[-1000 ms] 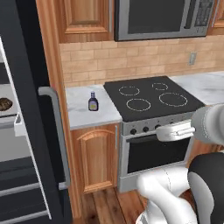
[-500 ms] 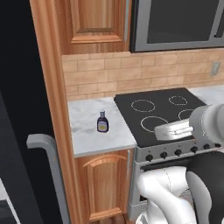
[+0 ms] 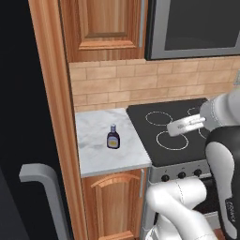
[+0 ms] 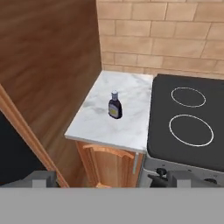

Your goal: Place the ketchup and condiment bottle from the counter to the top shelf of the fridge. If the existing items in the fridge are on the top shelf, move them to other shelves.

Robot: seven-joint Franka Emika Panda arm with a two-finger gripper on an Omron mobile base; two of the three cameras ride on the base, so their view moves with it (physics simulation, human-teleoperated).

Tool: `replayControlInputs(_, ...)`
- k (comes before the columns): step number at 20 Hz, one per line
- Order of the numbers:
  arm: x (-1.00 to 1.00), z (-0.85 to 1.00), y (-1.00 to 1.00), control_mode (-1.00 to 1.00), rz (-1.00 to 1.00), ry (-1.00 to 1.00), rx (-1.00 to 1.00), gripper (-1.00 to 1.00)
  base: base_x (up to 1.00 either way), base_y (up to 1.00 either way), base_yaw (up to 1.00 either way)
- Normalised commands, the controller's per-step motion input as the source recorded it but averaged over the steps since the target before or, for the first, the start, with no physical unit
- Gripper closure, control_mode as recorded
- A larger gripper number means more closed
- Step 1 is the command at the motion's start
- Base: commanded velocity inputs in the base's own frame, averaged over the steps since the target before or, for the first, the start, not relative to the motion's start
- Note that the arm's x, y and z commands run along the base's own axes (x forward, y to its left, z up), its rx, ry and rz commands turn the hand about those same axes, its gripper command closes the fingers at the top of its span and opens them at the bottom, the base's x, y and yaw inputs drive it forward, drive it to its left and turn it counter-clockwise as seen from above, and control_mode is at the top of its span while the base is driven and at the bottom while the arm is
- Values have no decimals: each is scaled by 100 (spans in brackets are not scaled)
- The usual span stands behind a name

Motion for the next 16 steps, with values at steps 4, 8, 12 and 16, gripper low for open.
replayControlInputs(4,86,-48,-8,-100,28,11,15,-100,0,0,0)
replayControlInputs(8,90,-77,3,-100,26,1,15,-100,0,0,0)
replayControlInputs(12,100,-61,1,-100,23,0,11,-100,0,0,0)
replayControlInputs(16,100,-43,0,-100,25,0,3,-100,0,0,0)
